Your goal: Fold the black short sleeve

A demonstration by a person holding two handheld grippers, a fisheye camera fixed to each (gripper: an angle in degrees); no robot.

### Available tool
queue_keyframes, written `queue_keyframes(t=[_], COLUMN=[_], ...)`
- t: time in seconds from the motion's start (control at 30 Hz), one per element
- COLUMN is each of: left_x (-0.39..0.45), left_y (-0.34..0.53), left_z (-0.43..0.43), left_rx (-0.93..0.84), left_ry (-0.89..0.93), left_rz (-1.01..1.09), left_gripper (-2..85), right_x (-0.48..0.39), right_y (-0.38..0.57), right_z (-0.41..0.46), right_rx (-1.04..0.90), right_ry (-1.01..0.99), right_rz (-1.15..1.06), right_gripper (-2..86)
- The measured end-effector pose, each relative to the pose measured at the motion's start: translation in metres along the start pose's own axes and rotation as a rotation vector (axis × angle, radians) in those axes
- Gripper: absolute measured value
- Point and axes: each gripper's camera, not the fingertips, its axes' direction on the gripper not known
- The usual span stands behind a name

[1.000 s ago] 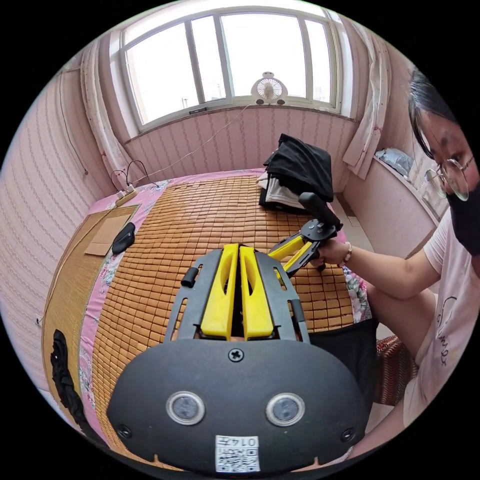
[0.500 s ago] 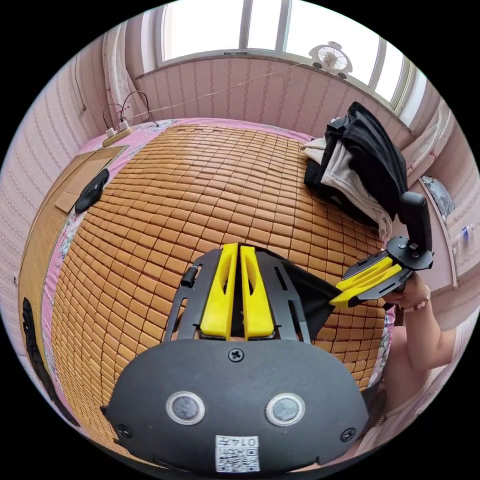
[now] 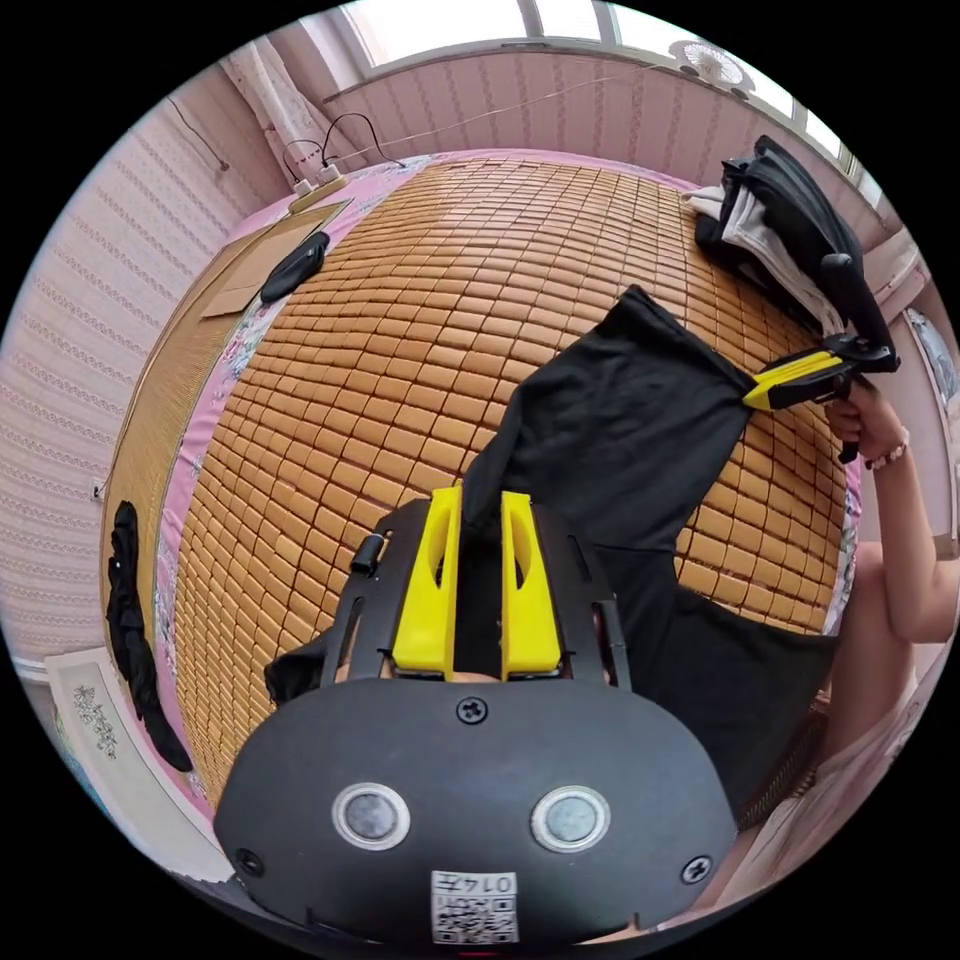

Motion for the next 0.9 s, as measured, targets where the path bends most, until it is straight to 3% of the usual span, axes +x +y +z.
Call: queue_keyframes(t=[0.2,0.37,0.5,0.67,0.77,0.83,0.9], left_x=[-0.002,-0.032,-0.06,-0.105,-0.128,-0.137,-0.142], left_y=[-0.001,-0.001,0.015,0.094,0.176,0.231,0.281], left_z=[0.018,0.038,0.016,-0.064,-0.096,-0.1,-0.092], left_rx=[-0.07,-0.095,-0.027,0.164,0.23,0.219,0.167], left_ry=[-0.269,-0.247,-0.083,-0.008,-0.044,-0.097,-0.142], left_rz=[0.018,-0.122,-0.231,-0.293,-0.364,-0.395,-0.394], left_gripper=[5.6,6.1,8.3,9.1,9.0,8.8,8.7], right_x=[-0.02,-0.041,-0.058,-0.086,-0.116,-0.163,-0.208], right_y=[-0.001,-0.003,-0.001,0.003,0.009,0.01,0.001], right_z=[0.004,0.011,0.017,0.02,0.012,0.01,0.025], right_rx=[0.011,0.014,0.016,0.001,0.03,0.08,0.1], right_ry=[0.016,0.045,0.041,0.125,0.344,0.476,0.447], right_rz=[-0.004,-0.014,-0.01,-0.016,-0.011,-0.119,-0.249], right_gripper=[0.7,0.8,1.1,2.5,3.3,4.0,4.7])
